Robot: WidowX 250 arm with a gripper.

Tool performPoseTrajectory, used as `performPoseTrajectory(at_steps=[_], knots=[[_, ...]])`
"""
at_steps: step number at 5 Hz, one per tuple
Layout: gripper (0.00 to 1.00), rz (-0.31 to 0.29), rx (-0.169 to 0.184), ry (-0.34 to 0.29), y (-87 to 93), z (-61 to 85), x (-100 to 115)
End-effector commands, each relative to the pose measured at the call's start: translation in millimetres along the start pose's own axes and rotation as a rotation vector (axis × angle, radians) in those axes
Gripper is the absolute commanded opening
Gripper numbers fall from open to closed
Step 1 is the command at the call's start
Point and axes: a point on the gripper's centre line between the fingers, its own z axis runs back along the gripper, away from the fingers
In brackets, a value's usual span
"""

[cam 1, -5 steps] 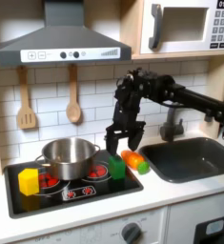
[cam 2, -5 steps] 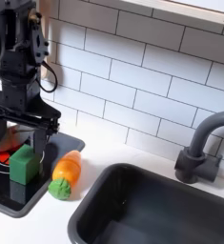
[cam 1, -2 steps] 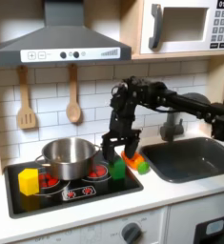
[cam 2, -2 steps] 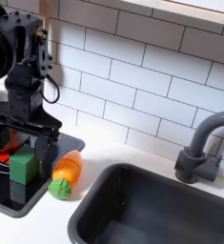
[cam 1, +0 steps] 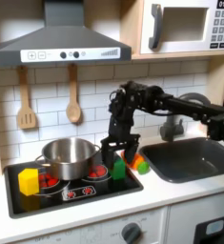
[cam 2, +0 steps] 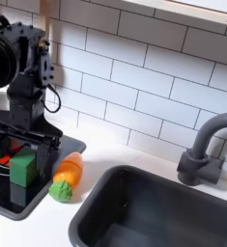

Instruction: Reach green block

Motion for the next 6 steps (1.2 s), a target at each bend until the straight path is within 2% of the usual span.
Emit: performPoseTrajectory(at_steps=[1, 3, 4, 5, 6], knots=[[1.00, -0.005, -0.008, 0.025, -0.4, -12.2, 3], [1.00, -0.020, -0.020, 0.064, -4.4, -27.1, 1], [1.00, -0.028, -0.017, 0.065, -4.7, -30.1, 3], [1.00, -0.030, -0.028, 0.083, -4.1, -35.0, 0], [1.00, -0.031, -0.041, 0.074, -4.6, -34.4, -1]])
